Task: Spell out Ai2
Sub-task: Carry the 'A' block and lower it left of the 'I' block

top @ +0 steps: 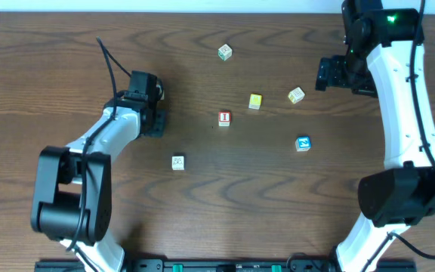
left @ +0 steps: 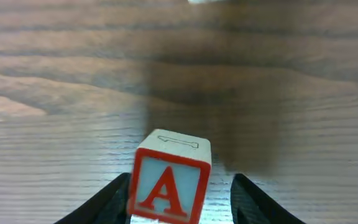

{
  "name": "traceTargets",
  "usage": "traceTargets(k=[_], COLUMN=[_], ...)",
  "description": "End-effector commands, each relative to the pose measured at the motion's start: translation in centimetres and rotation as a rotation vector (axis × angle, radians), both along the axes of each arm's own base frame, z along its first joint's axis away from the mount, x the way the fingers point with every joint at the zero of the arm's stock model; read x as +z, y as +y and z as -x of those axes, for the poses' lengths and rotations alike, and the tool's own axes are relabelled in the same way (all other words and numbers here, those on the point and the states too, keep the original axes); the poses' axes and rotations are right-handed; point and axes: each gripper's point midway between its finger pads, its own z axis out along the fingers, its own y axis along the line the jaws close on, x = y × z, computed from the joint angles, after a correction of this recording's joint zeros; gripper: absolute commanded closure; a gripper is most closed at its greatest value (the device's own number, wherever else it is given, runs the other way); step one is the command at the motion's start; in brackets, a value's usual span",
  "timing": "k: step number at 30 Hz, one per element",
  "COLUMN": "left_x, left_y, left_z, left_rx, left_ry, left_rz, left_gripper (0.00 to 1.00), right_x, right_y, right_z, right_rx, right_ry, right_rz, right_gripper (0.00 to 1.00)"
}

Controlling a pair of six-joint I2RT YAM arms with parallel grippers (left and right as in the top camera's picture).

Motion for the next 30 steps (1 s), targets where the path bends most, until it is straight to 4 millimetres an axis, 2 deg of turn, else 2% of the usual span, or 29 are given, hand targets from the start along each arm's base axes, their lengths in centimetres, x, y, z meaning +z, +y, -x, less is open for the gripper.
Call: traceTargets(k=[1, 4, 12, 13, 15, 16, 23, 26, 30], left_x=[-0.8, -1.0, -0.7, -0.7, -0.7, -0.7, -0.7, -0.5, -0.2], left_y=[0.0, 0.0, -0.1, -0.1, -0.2, -0.3, -3.4, -5.4, -8.3], left_z=[-0.3, -0.2, -1.2, -1.3, -1.3, -1.3, -0.7, -0.7, -0.9], left_rx=[-0.010, -0.010, -0.009, -0.009, 0.006, 0.017, 0.071, 0.059, -0.002], left_ry=[0.016, 0.023, -0.020, -0.024, -0.026, -0.025, 0.005, 0.009, -0.033], left_rz=[-0.004, -0.003, 0.000, 0.001, 0.010, 0.019, 0.197, 0.266, 0.252], left_gripper=[0.53, 0.60, 0.60, 0.62, 0.74, 0.75, 0.76, 0.76, 0.75], right_x=[0.6, 0.7, 0.6, 0.7, 0.6, 0.7, 0.7, 0.7, 0.7], right_y=[-0.5, -0.5, -0.5, -0.5, -0.5, -0.5, -0.5, -0.5, -0.5], right_z=[0.0, 0.0, 0.0, 0.0, 0.0, 0.0, -0.2, -0.2, -0.2], right_rx=[-0.002, -0.002, -0.002, -0.002, -0.002, -0.002, -0.002, -0.002, -0.002], right_ry=[-0.017, -0.018, -0.017, -0.018, -0.018, -0.018, -0.026, -0.026, -0.026], right_rz=[0.011, 0.011, 0.011, 0.011, 0.011, 0.011, 0.010, 0.010, 0.010], right_gripper=[0.01, 0.01, 0.01, 0.01, 0.01, 0.01, 0.01, 0.01, 0.01])
